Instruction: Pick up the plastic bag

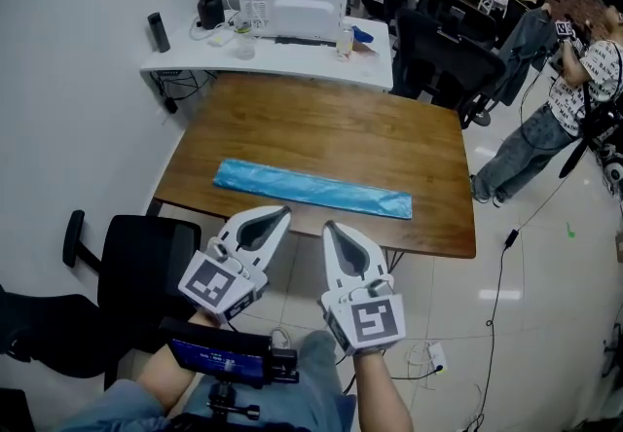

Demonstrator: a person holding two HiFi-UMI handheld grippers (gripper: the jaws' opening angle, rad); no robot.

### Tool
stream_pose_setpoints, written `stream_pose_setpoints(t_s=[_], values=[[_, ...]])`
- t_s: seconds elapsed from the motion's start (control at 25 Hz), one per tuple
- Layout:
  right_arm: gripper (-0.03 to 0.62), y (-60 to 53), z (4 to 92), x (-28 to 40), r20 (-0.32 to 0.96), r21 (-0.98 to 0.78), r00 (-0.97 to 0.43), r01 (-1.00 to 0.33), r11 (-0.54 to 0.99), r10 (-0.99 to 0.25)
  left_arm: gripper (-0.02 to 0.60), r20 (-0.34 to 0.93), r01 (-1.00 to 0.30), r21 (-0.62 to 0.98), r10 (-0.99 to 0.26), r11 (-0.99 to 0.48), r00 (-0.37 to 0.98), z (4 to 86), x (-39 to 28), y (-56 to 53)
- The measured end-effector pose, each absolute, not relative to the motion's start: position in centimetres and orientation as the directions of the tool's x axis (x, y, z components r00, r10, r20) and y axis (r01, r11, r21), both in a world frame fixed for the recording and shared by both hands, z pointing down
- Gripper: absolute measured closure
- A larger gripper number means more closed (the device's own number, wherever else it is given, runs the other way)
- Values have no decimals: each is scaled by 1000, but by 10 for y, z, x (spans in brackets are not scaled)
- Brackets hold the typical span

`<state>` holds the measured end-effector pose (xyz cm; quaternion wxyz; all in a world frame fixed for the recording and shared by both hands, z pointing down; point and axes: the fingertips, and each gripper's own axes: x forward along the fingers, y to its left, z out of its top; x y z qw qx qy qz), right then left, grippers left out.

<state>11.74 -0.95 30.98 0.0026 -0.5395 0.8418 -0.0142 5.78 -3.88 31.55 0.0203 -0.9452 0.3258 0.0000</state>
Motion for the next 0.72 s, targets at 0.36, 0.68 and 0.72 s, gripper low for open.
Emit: stream_pose_setpoints(t_s=[0.36, 0.68, 0.72], values=[[594, -7, 309, 111, 12, -21, -391, -920, 391, -920, 574, -45, -597, -49, -595, -801, 802, 320, 53, -43], [594, -12, 310, 99, 22, -2, -402, -916, 402, -915, 574, 6, -611, -36, -612, -791, 791, 320, 41, -49], [594, -13, 310, 98, 24, -4, -401, -916, 401, -916, 574, 8, -618, -43, -619, -785, 785, 323, 38, -52]])
